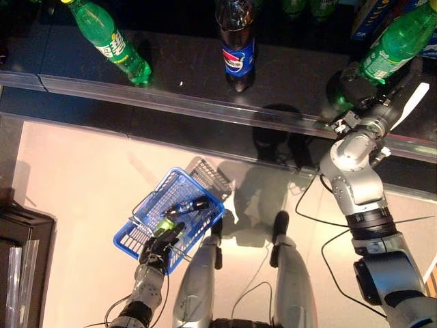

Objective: Pick up the drink and place into the basket.

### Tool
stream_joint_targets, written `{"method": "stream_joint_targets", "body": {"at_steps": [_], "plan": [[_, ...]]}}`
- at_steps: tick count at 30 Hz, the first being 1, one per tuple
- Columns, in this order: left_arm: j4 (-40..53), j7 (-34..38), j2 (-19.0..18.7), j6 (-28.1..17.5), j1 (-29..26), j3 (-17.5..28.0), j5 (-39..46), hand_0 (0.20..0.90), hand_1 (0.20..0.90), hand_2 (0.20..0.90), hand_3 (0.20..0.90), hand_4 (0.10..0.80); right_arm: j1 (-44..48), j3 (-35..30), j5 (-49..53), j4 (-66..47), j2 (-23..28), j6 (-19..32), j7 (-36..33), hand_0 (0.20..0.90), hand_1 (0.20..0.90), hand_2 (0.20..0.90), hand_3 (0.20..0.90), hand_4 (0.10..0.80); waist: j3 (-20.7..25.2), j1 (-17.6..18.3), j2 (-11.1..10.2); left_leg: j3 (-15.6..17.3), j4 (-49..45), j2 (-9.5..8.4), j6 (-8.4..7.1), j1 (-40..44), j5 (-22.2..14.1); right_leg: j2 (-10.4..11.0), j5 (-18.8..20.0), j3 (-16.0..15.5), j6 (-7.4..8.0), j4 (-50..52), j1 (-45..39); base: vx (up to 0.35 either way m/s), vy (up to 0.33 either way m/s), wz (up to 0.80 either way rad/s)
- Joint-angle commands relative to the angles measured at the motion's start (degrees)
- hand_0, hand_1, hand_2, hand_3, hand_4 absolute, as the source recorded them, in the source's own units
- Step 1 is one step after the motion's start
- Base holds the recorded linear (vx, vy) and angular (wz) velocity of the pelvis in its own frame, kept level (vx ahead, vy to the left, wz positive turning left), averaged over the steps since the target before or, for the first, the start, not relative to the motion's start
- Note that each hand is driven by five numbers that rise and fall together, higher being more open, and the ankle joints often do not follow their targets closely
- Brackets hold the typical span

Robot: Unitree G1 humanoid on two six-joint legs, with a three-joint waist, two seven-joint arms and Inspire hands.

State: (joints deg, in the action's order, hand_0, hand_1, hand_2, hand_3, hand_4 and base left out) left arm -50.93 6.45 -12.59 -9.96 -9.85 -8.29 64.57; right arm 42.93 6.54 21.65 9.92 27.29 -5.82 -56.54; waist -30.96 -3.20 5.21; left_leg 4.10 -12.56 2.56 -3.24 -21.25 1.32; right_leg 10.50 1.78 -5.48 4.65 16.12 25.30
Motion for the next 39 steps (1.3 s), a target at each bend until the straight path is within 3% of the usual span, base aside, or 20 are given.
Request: {"method": "stream_joint_targets", "body": {"at_steps": [1,22,30,39], "plan": [[6.7,-4.0,1.4,-1.5,5.5,-1.6,1.2,0.300,0.300,0.300,0.200,0.100,10.3,-2.2,-5.5,-7.1,7.4,5.6,-0.8,0.300,0.300,0.300,0.200,0.100,1.2,0.5,2.3,-1.9,-8.2,-1.14,1.69,-3.1,-1.4,-0.6,-3.0,-0.4,-3.67,2.0,-2.1,0.000,0.000,0.00],[7.1,-5.7,0.9,-0.7,6.9,-0.3,1.9,0.300,0.300,0.300,0.200,0.100,9.3,-3.8,-7.1,-9.3,9.6,6.7,2.5,0.300,0.300,0.300,0.200,0.100,1.2,0.2,2.0,-1.7,-7.9,-1.37,1.89,-1.8,-1.4,-0.6,-3.9,-1.1,-4.00,3.0,-3.0,0.000,0.000,0.00],[9.1,-8.6,1.1,-1.3,8.0,2.0,3.7,0.300,0.300,0.300,0.200,0.100,4.3,-3.7,-12.1,-18.6,7.6,10.5,9.6,0.300,0.300,0.300,0.200,0.100,1.2,0.7,0.9,-1.5,-7.2,-1.07,1.66,2.1,-2.1,-1.3,-5.1,-1.5,-4.22,2.9,-6.8,-0.011,-0.001,0.00],[12.3,-11.0,0.6,-2.8,10.3,2.9,2.9,0.300,0.300,0.300,0.200,0.100,-2.1,-4.2,-13.7,-27.3,7.6,13.2,17.6,0.300,0.300,0.300,0.200,0.100,4.4,0.8,-0.2,-1.4,-7.3,-0.78,1.22,5.8,-2.2,-1.3,-6.0,-2.2,-4.71,2.9,-11.3,0.027,0.010,0.02]]}}
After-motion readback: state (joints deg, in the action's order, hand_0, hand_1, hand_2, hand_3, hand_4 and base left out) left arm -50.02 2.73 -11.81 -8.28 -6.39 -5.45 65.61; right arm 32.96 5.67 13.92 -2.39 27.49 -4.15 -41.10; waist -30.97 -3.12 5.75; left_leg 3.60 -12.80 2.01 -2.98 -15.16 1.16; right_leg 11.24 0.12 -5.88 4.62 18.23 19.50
